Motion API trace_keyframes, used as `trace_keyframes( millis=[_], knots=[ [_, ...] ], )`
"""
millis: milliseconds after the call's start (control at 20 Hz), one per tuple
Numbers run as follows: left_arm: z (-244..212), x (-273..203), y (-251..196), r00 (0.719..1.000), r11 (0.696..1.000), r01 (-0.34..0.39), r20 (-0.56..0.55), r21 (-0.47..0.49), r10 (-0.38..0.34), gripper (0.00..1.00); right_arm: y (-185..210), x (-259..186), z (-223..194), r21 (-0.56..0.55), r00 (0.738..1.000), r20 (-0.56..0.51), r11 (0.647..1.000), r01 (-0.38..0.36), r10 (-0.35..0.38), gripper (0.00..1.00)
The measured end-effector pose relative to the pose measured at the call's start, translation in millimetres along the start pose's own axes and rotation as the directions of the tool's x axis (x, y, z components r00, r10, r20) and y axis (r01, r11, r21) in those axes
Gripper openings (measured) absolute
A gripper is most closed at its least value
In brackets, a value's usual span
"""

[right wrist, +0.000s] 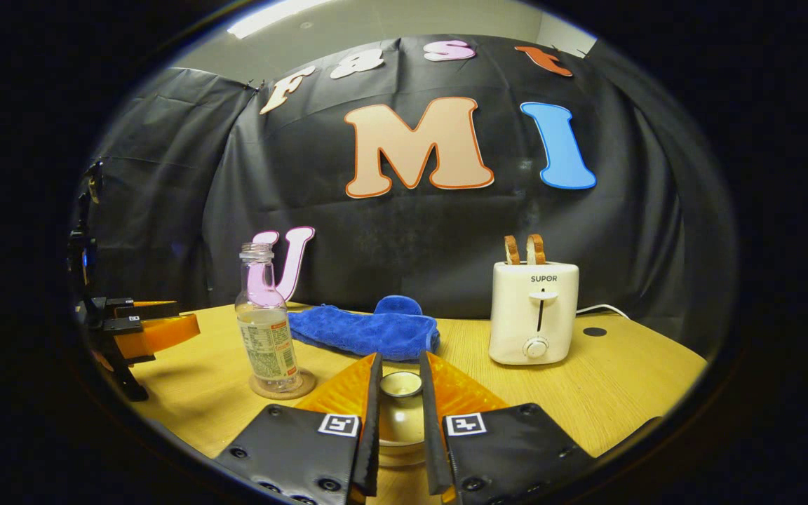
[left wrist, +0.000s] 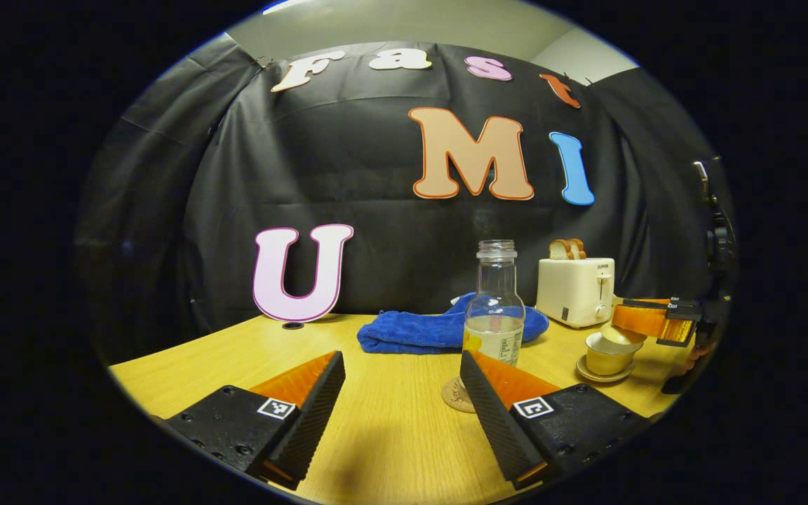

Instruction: Open the teacup lid with one hand, grasp the water bottle and pour water into the teacup with the other hand; after pouring, place the water bottle on the coaster and then close the teacup lid.

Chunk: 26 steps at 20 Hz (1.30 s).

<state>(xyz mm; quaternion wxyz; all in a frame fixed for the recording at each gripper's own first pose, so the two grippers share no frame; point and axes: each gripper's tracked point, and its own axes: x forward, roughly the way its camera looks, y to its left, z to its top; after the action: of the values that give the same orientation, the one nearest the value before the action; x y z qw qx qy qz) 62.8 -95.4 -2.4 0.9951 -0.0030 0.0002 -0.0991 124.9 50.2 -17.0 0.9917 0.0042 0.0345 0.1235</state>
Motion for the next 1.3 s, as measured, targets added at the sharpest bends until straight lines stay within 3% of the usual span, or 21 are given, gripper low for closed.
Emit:
trace_keyframes(
  millis=[300, 350, 500, 650, 950, 1000, 1050, 1150, 1300],
  knots=[
    [0, 0, -1, 1.000, 1.000, 0.000, 0.001, 0.000, 0.000, 0.96, 8, 8, -13, -0.005, 0.995, -0.079, 0.999, -0.053, 0.053, 0.29],
    [0, 0, -1, 1.000, 1.000, 0.000, 0.001, -0.001, 0.000, 0.96, 9, 10, -15, -0.004, 0.994, -0.097, 0.998, -0.059, 0.058, 0.32],
    [0, 0, -1, 1.000, 1.000, 0.000, 0.002, 0.000, 0.000, 0.96, 7, 11, -19, 0.004, 0.992, -0.120, 0.999, -0.047, 0.047, 0.29],
    [0, -1, -1, 1.000, 1.000, 0.000, 0.002, 0.000, 0.000, 0.96, 6, 7, -21, -0.001, 0.990, -0.133, 0.999, -0.047, 0.047, 0.33],
    [-1, 0, -1, 1.000, 1.000, 0.000, 0.003, 0.000, 0.000, 0.96, 13, -6, -10, 0.000, 0.994, -0.069, 0.997, -0.083, 0.083, 0.98],
    [-1, 0, -1, 1.000, 1.000, 0.000, 0.003, 0.000, 0.000, 0.96, 11, -12, -6, 0.004, 0.996, -0.041, 0.997, -0.075, 0.075, 0.91],
    [-1, -1, -1, 1.000, 1.000, 0.000, 0.003, -0.001, 0.000, 0.96, 8, -17, -2, 0.006, 0.998, -0.010, 0.998, -0.063, 0.063, 0.98],
    [-1, -1, 0, 1.000, 1.000, 0.000, 0.004, -0.001, 0.000, 0.96, 3, -30, 8, -0.002, 0.998, 0.047, 0.999, -0.041, 0.041, 1.00],
    [-1, 0, -1, 1.000, 1.000, 0.001, 0.004, -0.001, -0.001, 0.96, -3, -48, 6, -0.001, 0.999, 0.045, 1.000, -0.020, 0.020, 0.99]
  ],
)
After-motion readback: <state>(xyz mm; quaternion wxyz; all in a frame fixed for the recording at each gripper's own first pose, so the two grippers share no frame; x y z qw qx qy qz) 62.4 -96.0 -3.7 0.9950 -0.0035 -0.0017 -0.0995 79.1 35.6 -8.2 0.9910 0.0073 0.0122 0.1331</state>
